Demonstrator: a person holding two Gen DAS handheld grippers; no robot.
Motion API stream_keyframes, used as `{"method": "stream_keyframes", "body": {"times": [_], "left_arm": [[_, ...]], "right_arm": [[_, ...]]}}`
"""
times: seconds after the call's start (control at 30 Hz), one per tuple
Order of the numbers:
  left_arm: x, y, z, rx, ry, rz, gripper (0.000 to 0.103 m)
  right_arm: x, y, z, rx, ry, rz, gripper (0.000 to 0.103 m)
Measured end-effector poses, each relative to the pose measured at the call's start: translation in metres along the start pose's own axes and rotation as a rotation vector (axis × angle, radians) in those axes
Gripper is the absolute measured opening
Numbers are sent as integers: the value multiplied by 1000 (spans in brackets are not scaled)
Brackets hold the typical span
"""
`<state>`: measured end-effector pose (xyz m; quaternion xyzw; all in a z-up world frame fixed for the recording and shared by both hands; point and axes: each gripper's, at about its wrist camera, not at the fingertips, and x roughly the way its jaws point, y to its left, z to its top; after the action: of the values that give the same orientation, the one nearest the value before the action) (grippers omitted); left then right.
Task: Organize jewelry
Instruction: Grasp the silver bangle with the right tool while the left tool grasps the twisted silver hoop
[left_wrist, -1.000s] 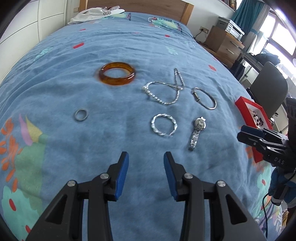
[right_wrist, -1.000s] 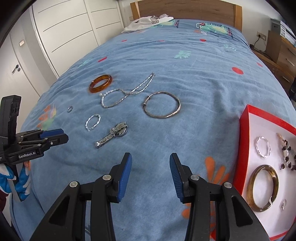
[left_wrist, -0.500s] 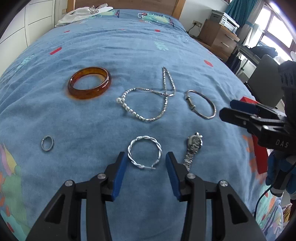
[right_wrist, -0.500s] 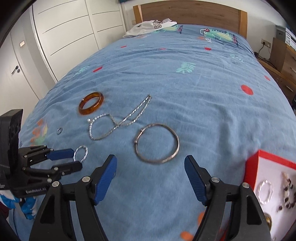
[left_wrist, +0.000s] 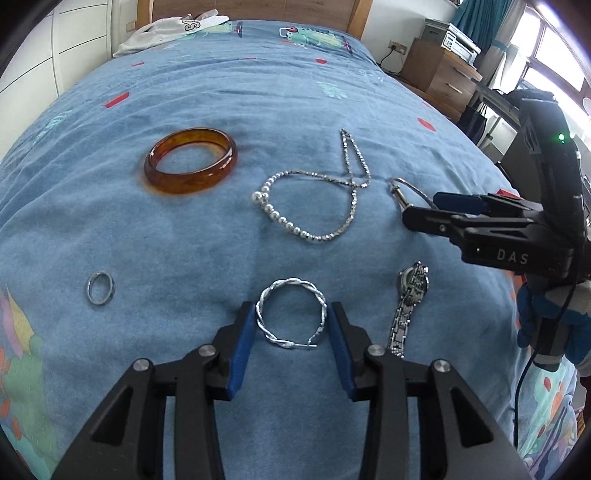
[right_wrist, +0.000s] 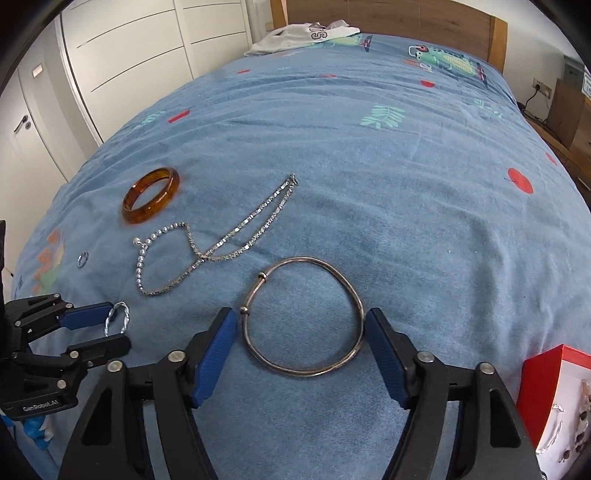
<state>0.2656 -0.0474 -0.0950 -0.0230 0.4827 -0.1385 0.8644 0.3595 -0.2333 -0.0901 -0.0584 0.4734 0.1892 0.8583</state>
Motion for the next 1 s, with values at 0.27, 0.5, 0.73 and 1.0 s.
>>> {"method": "stream_keyframes", "body": {"times": [0.27, 0.5, 0.73, 1.0], "left_arm": [[-11, 3, -3, -10, -16, 10, 37], [-26, 6, -5, -25, -35, 18, 37], [-46, 5, -10, -26, -55, 24, 37], [-62, 8, -17, -42, -67, 22, 37]], "right_arm": [[-8, 4, -9, -3, -20, -6, 66], [-25, 12, -15, -1, -33, 24, 6], [-35, 18, -25, 11, -18, 8, 5], [-37, 14, -29, 17, -8, 4, 7]]}}
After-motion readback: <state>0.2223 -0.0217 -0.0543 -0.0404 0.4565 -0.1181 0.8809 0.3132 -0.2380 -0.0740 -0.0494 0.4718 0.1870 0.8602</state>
